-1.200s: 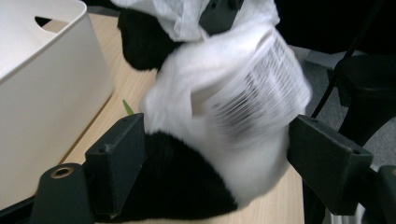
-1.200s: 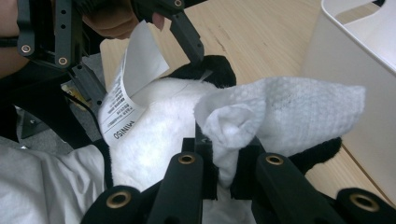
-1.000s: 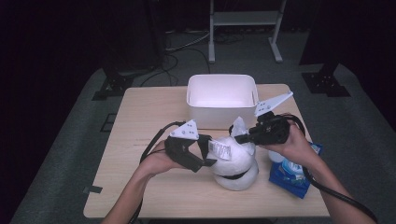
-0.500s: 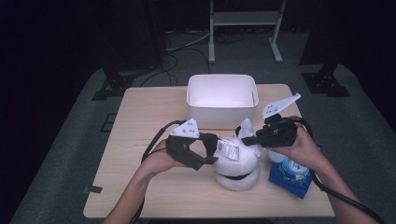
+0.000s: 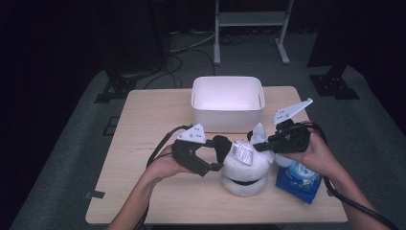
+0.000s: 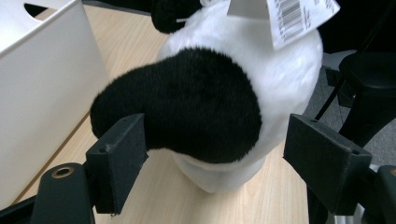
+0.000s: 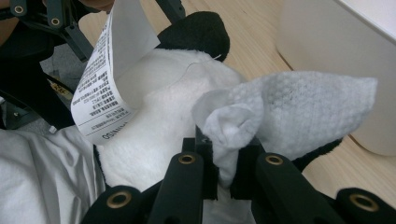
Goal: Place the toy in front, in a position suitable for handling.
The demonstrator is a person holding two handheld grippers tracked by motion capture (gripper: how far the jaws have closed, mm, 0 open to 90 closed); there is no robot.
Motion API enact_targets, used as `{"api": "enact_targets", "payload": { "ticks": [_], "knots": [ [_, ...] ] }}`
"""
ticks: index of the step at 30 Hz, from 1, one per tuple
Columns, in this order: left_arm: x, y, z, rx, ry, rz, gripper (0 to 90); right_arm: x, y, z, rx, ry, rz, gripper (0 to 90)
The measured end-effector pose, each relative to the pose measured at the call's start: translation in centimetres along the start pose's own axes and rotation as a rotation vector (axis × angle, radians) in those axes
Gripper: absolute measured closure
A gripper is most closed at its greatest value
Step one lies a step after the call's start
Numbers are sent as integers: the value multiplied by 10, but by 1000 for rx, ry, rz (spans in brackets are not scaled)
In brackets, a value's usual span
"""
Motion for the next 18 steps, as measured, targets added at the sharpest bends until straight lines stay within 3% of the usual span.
{"api": "enact_targets", "payload": {
  "ticks": [9, 18],
  "knots": [
    [-16, -10, -2, -24, 40, -25, 189, -4, 4, 3, -14, -4, -10, 840],
    [-34, -32, 2, -76, 93, -43, 181, -6, 5, 4, -10, -11, -10, 840]
  ]
}}
Point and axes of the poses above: each handheld gripper's, and its own axes: y roughly backward along the jaws, x roughly out of its top, z roughly to its right, the point moved 8 cm from there along -y, roughly forward along the jaws, and after that the axes turned 14 degrees about z, right-handed, at the moved point
